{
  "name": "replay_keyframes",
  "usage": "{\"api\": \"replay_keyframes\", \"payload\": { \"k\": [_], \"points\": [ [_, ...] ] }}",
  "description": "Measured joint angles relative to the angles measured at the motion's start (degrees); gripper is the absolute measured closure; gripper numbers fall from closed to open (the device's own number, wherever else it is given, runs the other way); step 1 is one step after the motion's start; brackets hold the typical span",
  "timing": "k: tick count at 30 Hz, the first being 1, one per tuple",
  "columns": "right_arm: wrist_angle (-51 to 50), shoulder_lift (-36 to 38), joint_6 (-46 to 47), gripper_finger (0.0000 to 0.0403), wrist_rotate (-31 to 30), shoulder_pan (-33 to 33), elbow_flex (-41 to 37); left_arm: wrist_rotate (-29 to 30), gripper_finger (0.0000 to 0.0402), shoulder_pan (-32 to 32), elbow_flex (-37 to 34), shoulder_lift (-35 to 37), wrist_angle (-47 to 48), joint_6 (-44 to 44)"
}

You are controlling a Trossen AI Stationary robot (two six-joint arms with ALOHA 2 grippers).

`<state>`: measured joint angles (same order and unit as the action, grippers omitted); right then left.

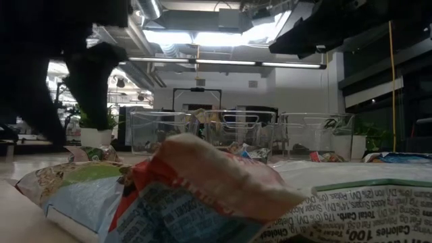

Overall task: Pick and place Granola Bars by type
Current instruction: Put the red granola bar into the center transparent bin

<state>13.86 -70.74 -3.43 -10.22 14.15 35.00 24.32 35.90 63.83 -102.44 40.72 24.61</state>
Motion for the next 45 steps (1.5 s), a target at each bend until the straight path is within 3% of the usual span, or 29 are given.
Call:
{"api": "replay_keyframes", "payload": {
  "k": [9, 16, 28, 35, 39, 45],
  "points": [
    [0.1, 0.0, 0.3, 0.0253, 0.2, 0.0, 0.0, 3.8, 0.0141, 0.0, 0.0, -3.8, -0.5, 1.3],
    [0.1, 0.0, 1.3, 0.0253, 0.2, 0.0, 0.0, 2.7, 0.0154, 0.0, 0.0, -3.8, -0.5, 2.3],
    [0.0, 0.0, 1.5, 0.0253, 0.2, 0.0, 0.0, 0.5, 0.0291, 0.0, 0.0, -3.8, -0.5, 2.7],
    [0.0, 0.0, 1.5, 0.0253, 0.3, 0.0, 0.0, 2.6, 0.037, 0.0, 0.1, -3.4, 0.0, 2.7],
    [0.0, 0.0, 1.5, 0.0253, 0.3, 0.0, 0.0, 6.3, 0.0394, -0.1, 3.0, -1.4, 2.9, 2.6],
    [0.0, -0.4, 1.6, 0.0253, 0.3, 0.0, 0.1, 12.4, 0.0396, 0.7, 10.4, 3.3, 7.1, 1.2]
  ]
}}
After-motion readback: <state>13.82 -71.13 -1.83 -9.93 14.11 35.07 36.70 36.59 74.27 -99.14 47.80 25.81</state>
